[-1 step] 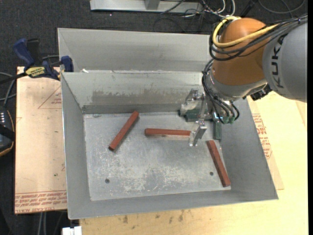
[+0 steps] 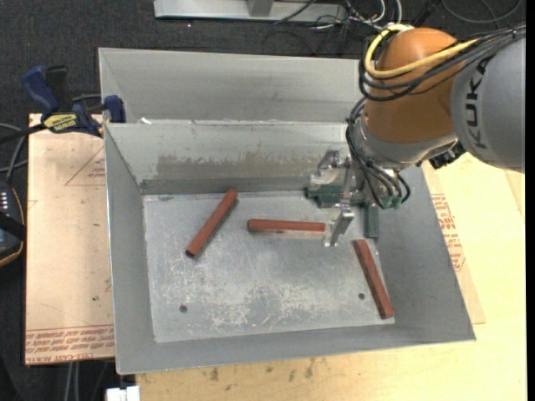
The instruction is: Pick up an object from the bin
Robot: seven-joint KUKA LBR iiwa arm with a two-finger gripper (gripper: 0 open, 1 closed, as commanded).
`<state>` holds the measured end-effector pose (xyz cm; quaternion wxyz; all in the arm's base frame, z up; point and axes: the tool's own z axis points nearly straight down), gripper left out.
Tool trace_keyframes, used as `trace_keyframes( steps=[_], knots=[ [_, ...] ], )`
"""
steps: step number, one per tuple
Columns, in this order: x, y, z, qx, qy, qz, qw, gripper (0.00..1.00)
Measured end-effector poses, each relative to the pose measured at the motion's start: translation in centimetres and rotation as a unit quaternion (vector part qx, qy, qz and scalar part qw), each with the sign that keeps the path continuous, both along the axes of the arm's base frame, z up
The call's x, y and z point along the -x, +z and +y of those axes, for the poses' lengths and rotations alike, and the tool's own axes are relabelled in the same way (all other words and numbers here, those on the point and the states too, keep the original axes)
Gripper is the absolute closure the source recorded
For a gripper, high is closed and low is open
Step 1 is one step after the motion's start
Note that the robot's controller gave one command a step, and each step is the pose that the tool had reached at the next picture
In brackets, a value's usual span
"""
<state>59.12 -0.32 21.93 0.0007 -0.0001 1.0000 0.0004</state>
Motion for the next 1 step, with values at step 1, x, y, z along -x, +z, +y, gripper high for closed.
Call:
trace_keyframes(
  steps=[1],
  knots=[
    [-1.92,-6.38,0.32,0.000,-0.031,-0.0031,0.9995,0.00]
  ],
)
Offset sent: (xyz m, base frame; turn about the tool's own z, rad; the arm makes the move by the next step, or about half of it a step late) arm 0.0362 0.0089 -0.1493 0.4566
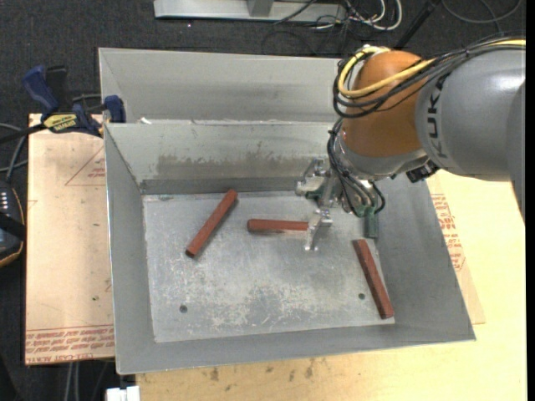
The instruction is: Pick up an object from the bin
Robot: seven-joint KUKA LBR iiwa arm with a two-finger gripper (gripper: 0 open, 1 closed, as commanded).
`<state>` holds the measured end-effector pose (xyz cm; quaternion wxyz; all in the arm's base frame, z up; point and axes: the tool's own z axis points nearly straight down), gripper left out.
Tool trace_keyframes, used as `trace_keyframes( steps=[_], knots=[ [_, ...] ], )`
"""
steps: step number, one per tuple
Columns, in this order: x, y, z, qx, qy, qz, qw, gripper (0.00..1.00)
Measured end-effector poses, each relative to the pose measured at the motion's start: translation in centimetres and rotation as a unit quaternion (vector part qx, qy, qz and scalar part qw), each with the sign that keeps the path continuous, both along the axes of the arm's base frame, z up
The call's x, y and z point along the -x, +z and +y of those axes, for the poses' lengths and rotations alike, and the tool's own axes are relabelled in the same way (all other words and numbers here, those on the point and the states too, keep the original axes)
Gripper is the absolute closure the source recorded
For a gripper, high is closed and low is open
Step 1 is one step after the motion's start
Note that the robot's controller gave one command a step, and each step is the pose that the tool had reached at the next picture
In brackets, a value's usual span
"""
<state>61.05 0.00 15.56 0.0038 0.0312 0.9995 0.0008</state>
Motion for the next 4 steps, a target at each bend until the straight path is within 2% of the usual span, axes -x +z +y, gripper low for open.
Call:
trace_keyframes(
  steps=[1,2,3,4],
  knots=[
    [-1.2,-6.3,0.4,-0.001,-0.163,0.0025,0.9866,0.00],
    [-1.9,-7.8,0.6,0.001,-0.078,-0.0004,0.9970,0.00],
    [-1.5,-7.8,1.6,0.000,-0.110,-0.0049,0.9940,0.00],
    [-2.3,-7.4,0.6,0.000,-0.078,-0.0016,0.9969,1.00]
  ],
)
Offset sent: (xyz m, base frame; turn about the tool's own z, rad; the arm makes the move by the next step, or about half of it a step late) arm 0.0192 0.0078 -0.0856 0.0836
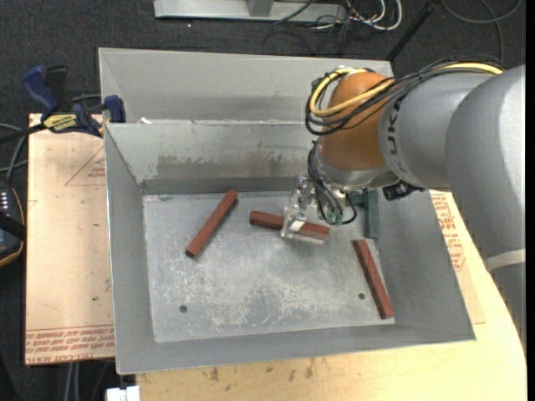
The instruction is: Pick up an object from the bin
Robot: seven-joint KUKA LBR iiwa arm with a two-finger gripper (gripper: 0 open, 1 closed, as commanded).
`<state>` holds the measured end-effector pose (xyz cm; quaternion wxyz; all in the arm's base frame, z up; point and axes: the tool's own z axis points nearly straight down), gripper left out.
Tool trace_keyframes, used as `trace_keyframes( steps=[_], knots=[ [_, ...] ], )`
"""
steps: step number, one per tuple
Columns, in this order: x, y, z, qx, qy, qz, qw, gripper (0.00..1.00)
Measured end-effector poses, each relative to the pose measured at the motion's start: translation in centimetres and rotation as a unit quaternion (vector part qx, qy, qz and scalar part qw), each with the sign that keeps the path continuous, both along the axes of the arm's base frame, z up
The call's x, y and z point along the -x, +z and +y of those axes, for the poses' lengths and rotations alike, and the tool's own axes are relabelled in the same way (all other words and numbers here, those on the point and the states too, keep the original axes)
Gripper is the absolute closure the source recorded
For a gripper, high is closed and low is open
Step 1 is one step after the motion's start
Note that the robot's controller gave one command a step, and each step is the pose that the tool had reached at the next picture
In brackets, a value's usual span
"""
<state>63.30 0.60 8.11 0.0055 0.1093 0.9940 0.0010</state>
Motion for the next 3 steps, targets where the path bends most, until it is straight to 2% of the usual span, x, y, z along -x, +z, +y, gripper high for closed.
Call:
trace_keyframes(
  steps=[1,3],
  knots=[
    [0.0,0.0,0.0,0.000,0.000,0.0000,1.0000,1.00],
    [0.2,1.4,0.0,0.000,0.000,0.0061,1.0000,1.00]
  ],
)
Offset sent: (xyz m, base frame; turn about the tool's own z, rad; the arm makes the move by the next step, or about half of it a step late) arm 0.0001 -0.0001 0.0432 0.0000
